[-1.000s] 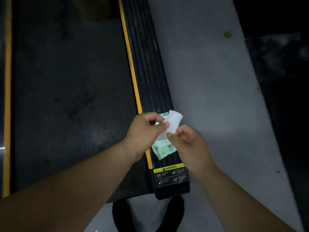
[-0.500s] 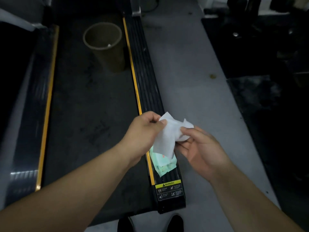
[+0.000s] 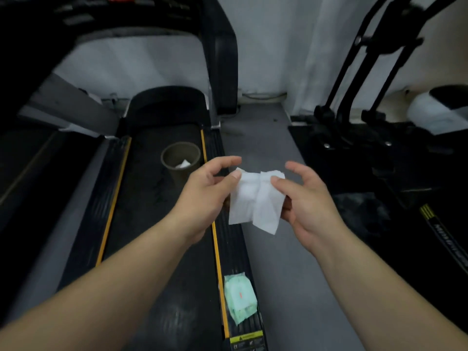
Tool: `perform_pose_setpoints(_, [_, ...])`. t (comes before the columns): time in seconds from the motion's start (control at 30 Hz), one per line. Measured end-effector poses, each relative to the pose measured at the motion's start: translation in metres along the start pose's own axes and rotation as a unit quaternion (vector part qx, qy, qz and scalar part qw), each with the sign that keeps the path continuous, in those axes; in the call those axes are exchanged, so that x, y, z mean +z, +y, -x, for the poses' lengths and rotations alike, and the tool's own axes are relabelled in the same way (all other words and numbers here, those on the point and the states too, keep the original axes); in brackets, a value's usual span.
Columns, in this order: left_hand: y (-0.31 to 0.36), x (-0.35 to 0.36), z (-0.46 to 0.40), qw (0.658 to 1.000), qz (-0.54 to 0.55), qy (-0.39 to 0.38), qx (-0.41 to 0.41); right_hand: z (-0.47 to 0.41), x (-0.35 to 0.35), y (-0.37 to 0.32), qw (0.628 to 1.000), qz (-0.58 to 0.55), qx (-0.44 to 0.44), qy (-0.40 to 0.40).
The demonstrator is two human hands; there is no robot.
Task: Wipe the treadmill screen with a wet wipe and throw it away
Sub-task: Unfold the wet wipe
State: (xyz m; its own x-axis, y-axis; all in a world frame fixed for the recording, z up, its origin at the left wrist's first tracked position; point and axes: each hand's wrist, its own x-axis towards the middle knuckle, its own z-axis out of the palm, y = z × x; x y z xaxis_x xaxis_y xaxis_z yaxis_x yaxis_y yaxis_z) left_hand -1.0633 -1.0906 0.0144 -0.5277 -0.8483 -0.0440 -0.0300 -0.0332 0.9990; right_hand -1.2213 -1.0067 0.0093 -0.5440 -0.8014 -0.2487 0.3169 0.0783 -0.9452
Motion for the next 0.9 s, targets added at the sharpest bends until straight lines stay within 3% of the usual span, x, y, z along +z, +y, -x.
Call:
perform_pose_setpoints(0.1, [0.046,-0.011,0.008,0.996,-0.069,-0.038,0.047,0.012,0.011,-0.044,0.994,0.056,-0.079,-0.043])
perform_pose_setpoints(0.23, [0.091,-0.032,0.016,0.980,-0.171,-0.024,0.095,0.026,0.031,-0.078,0.959,0.178,-0.163,-0.151])
perform_pose_setpoints(0.47, [0.139,-0.102,0.036,0.930,-0.331,0.046,0.151,0.031,0.091,-0.104,0.921,0.284,-0.219,-0.153])
perform_pose_setpoints(0.57, [0.148,-0.145,0.043,0.953,-0.263,0.040,0.144,0.043,0.137,-0.105,0.932,0.241,-0.220,-0.161])
perform_pose_setpoints(0.73, [0.156,-0.229,0.059,0.995,-0.064,0.018,0.068,0.073,0.232,-0.093,0.968,0.093,-0.129,-0.195])
perform_pose_setpoints(0.9, [0.158,-0.306,0.080,1.000,0.012,-0.003,-0.009,0.101,0.320,-0.081,0.977,0.052,-0.115,-0.174])
